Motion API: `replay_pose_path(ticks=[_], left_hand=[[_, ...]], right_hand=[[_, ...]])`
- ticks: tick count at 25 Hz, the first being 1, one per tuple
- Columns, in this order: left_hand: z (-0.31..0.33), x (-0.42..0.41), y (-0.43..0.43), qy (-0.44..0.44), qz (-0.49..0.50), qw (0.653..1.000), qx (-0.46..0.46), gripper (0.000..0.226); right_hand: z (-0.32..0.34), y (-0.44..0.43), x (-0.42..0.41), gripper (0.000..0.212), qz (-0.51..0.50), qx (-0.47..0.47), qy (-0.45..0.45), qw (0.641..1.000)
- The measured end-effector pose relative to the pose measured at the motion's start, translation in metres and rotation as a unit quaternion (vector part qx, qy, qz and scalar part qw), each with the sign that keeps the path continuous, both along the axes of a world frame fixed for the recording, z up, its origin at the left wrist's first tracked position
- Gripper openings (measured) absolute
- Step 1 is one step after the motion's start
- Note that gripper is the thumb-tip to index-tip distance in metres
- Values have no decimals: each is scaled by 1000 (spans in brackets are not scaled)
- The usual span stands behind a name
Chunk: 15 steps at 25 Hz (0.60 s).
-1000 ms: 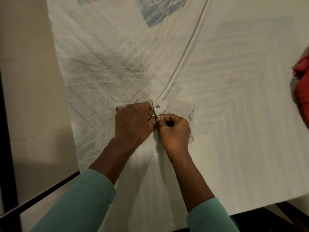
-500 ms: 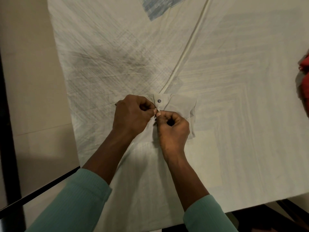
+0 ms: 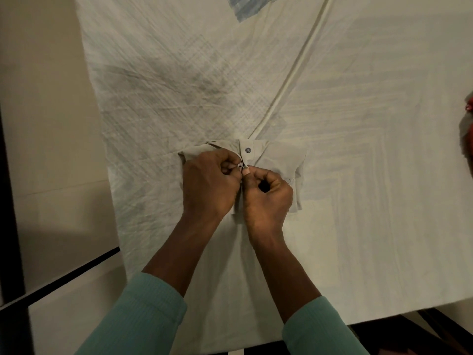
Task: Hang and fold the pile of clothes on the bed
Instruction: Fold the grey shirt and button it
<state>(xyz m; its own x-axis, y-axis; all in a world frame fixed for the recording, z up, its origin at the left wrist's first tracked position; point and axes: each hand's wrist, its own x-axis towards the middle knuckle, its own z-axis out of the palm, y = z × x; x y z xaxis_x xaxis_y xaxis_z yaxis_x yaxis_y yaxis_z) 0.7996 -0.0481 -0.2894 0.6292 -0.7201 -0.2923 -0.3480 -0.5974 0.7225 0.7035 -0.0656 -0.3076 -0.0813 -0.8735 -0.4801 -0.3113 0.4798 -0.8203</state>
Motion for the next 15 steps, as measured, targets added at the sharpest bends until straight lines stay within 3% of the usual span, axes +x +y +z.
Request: replay_pose_path(ticks=[7,12,15], left_hand=[[2,-6,8,-30,-29,999,-26,25],[6,-13,6,-34,7,999,-23,29],[6,-14,6,-57,-35,997,-38,36]], right_hand=[[-7,2,-1,10,6,-6,-7,1000],[-6,3,-2,11,16,-13,-11,1000],[-2,0,-8,14,58,-18,-21,998]])
